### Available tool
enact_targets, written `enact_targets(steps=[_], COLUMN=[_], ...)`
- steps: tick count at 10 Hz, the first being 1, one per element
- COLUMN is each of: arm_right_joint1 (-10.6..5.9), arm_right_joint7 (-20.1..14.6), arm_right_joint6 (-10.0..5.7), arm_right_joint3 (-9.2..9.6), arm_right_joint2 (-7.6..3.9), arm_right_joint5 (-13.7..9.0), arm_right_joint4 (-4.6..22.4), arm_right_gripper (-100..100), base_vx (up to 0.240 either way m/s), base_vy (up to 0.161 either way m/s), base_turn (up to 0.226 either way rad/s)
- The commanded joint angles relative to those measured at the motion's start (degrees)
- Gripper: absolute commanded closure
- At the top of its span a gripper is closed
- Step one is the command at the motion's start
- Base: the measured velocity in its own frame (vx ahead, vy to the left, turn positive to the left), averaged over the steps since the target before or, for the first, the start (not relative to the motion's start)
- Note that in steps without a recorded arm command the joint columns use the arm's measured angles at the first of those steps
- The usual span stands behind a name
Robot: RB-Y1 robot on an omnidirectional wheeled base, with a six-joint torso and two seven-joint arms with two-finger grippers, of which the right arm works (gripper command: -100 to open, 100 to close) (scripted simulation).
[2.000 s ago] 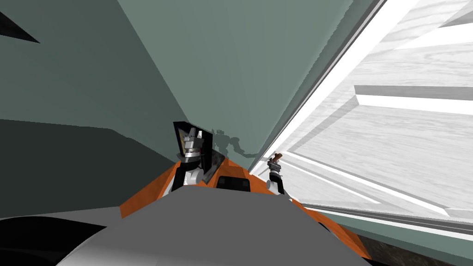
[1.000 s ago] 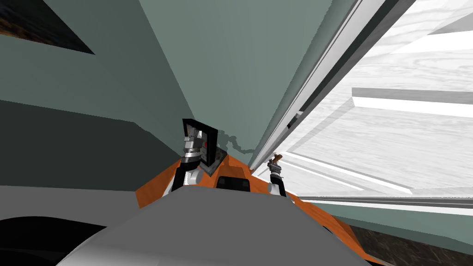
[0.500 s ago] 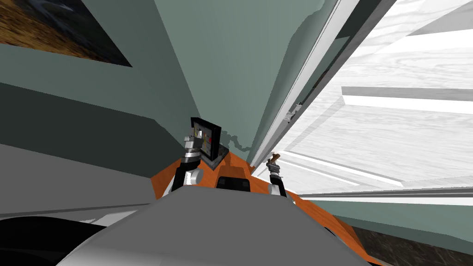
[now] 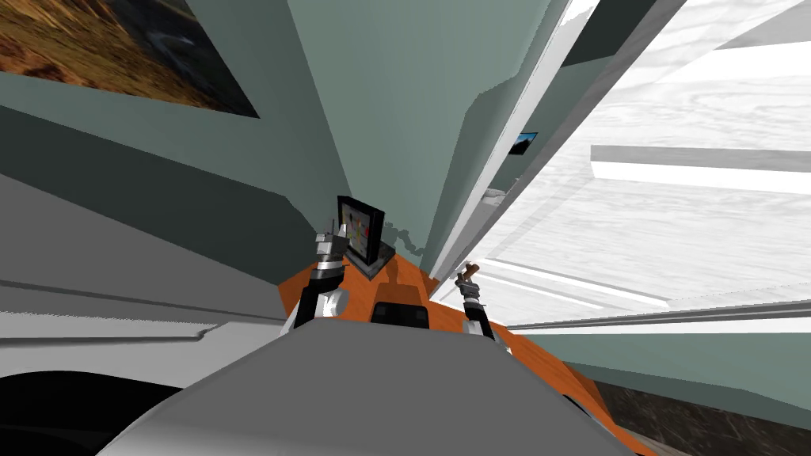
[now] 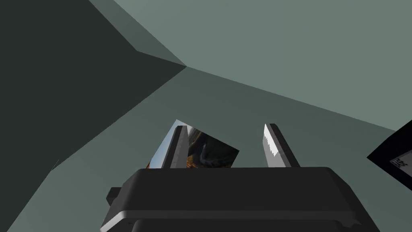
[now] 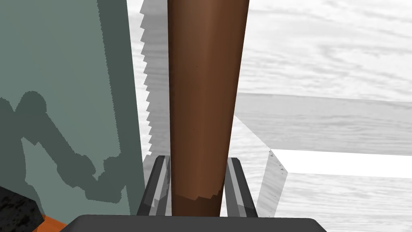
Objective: Pull the door open
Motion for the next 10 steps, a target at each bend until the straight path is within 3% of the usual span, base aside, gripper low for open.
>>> enact_targets(steps=[1,2,3,10], arm_right_joint1=[0.61,0.95,1.03,4.85], arm_right_joint7=[-1.1,-1.9,-1.2,-8.0], arm_right_joint6=[-0.77,-1.18,-0.59,-7.09], arm_right_joint3=[1.07,1.87,1.43,6.86], arm_right_joint2=[-0.89,-1.48,-1.04,-6.36], arm_right_joint5=[0.5,0.9,0.7,3.9], arm_right_joint4=[-0.7,-1.0,-1.1,-1.3], arm_right_gripper=[100,100,100,100], base_vx=[-0.233,-0.245,-0.113,-0.23], base_vy=[-0.039,-0.034,-0.015,-0.046], base_turn=[0.089,0.086,0.026,0.118])
